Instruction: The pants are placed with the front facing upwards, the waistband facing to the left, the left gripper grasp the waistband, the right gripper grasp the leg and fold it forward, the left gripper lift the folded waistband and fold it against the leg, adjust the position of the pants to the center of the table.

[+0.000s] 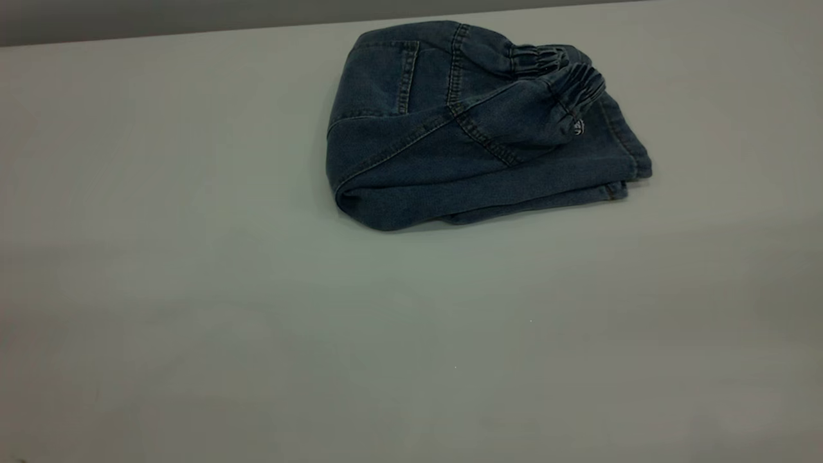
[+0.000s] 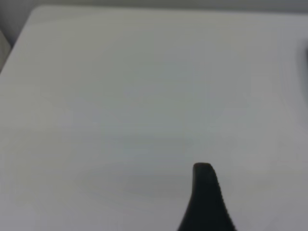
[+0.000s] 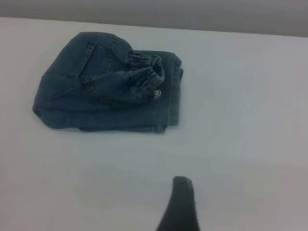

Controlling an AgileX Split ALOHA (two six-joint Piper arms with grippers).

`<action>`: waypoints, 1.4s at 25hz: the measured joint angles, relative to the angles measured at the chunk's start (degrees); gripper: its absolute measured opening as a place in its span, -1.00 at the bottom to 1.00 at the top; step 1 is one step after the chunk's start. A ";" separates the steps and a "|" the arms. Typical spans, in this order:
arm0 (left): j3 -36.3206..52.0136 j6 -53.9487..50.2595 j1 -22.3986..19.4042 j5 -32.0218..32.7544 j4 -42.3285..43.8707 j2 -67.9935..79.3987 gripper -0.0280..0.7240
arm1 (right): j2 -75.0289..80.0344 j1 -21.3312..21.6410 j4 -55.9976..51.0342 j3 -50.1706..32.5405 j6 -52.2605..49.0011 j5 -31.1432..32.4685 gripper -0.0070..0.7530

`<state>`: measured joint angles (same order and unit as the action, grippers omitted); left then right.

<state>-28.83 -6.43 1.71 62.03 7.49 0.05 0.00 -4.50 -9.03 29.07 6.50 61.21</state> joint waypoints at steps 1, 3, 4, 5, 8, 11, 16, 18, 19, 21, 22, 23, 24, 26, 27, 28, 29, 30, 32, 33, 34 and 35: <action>0.00 0.00 0.00 0.05 0.00 -0.12 0.30 | 0.00 0.00 0.00 0.00 0.00 0.00 0.43; 0.00 0.00 0.07 -0.02 0.00 -0.05 0.30 | 0.00 0.02 0.00 0.00 0.00 0.00 0.43; 0.00 0.00 0.11 -0.02 0.00 -0.05 0.30 | 0.00 0.02 0.00 0.00 0.00 0.00 0.43; 0.00 0.00 0.13 -0.04 0.00 -0.05 0.30 | 0.00 0.02 0.00 0.00 0.07 0.00 0.43; 0.00 0.00 0.18 -0.16 0.00 -0.05 0.30 | 0.00 0.02 -0.03 0.00 0.07 0.00 0.43; 0.00 0.00 0.18 -0.16 0.00 -0.05 0.30 | 0.00 0.02 -0.03 0.00 0.07 0.00 0.43; 0.00 0.05 0.18 -0.16 0.00 -0.05 0.30 | 0.00 0.02 0.93 0.00 -0.04 0.00 0.43; 0.00 0.05 0.18 -0.21 0.00 -0.05 0.30 | 0.00 0.02 3.79 0.00 -1.67 -0.05 0.43; 0.00 0.05 0.18 -0.19 0.00 -0.05 0.30 | 0.00 0.02 5.28 0.00 -3.02 -0.05 0.43; 0.00 0.00 0.18 -0.19 0.00 -0.05 0.30 | 0.00 -0.04 8.29 -0.03 -6.50 -0.20 0.43; 0.00 0.00 0.18 -0.19 0.00 -0.05 0.30 | 0.00 -0.09 9.55 -0.03 -8.23 -0.20 0.43; 0.00 0.00 0.18 -0.19 0.00 -0.05 0.30 | 0.00 -0.09 10.42 -0.03 -9.43 -0.20 0.43; 0.00 0.00 0.18 -0.19 0.00 -0.05 0.30 | 0.00 -0.09 10.68 -0.03 -9.97 -0.25 0.43; 0.00 0.00 0.18 -0.19 0.00 -0.05 0.30 | 0.00 -0.09 10.61 -0.03 -9.97 -0.25 0.43; 0.00 0.00 0.18 -0.19 0.00 -0.05 0.30 | 0.00 -0.09 10.61 -0.03 -9.21 -0.25 0.43; 0.00 0.00 0.18 -0.19 0.00 -0.05 0.30 | 0.00 -0.09 10.61 -0.03 -8.19 -0.25 0.43; 0.00 0.00 0.18 -0.19 0.00 -0.05 0.30 | 0.00 -0.09 10.61 -0.03 -7.26 -0.25 0.43; 0.00 0.00 0.18 -0.19 0.00 -0.05 0.30 | 0.00 -0.09 10.61 -0.03 -7.15 -0.25 0.43; 0.00 0.00 0.18 -0.19 0.00 -0.05 0.30 | 0.00 -0.09 10.56 -0.03 -7.34 -0.25 0.43; 0.00 0.00 0.18 -0.19 0.00 -0.05 0.30 | 0.00 -0.09 10.51 -0.03 -7.34 -0.25 0.43; 0.00 0.00 0.18 -0.19 0.00 -0.05 0.30 | 0.00 -0.09 10.51 -0.03 -7.34 -0.25 0.43; 0.00 0.00 0.18 -0.19 0.00 -0.05 0.30 | 0.00 -0.09 10.50 -0.03 -7.34 -0.25 0.43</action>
<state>-28.83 -6.43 1.89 61.84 7.49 0.00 0.00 -4.59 1.47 29.05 -0.84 60.96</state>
